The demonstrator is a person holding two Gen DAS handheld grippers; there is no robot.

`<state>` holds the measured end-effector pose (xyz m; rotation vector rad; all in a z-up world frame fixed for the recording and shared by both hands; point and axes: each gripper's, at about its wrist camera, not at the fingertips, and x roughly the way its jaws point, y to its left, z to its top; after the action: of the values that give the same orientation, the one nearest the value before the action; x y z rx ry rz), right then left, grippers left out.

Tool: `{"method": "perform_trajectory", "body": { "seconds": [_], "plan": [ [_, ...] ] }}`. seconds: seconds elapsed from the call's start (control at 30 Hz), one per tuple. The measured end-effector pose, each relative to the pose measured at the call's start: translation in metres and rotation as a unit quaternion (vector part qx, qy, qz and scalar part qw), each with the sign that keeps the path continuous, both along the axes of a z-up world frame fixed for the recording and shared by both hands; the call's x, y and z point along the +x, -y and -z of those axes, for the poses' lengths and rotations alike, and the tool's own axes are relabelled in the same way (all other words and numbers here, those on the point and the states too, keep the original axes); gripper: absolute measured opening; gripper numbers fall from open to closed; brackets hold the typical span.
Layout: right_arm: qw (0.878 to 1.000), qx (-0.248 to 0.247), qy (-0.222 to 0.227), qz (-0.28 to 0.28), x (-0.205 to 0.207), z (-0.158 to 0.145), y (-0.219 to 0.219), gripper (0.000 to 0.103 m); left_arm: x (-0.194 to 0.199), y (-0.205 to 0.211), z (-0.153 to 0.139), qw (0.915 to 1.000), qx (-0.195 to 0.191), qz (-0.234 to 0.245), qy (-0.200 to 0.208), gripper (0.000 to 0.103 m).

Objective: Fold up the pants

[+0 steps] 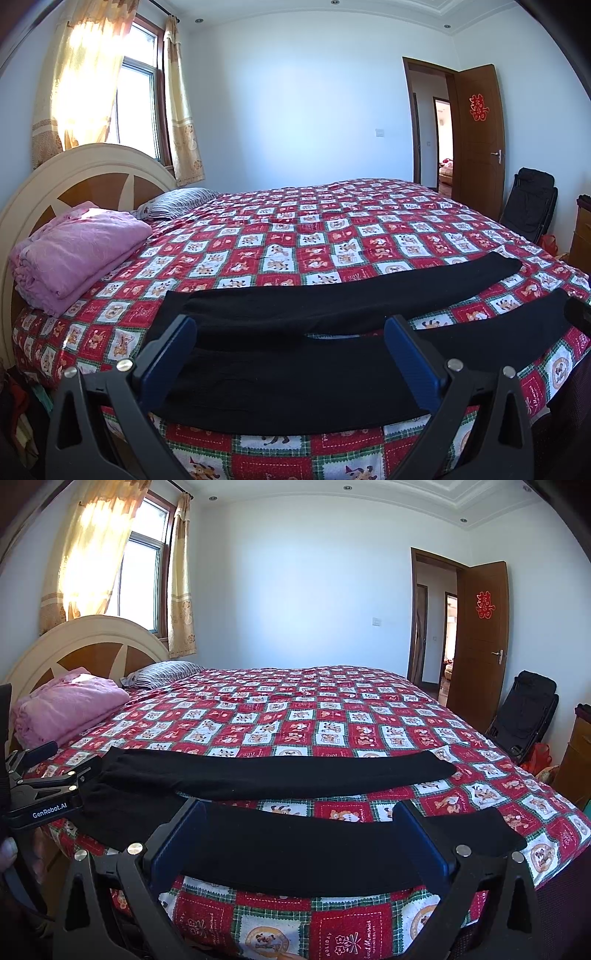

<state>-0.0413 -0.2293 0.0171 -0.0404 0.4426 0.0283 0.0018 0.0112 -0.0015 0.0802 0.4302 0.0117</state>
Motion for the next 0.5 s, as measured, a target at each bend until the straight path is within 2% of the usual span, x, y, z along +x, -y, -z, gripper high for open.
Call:
{"method": "perform_trajectory", "body": {
  "seconds": [0.27, 0.5],
  "plan": [
    [1.0, 0.0, -0.002, -0.001, 0.0, 0.003, 0.0, 0.102, 0.0, 0.001, 0.003, 1.0, -0.001, 0.001, -0.003, 0.103],
    [1.0, 0.012, -0.014, -0.013, 0.009, 0.015, 0.0, 0.102, 0.011, 0.002, 0.018, 0.9997, -0.004, 0.01, -0.02, 0.103]
  ]
}}
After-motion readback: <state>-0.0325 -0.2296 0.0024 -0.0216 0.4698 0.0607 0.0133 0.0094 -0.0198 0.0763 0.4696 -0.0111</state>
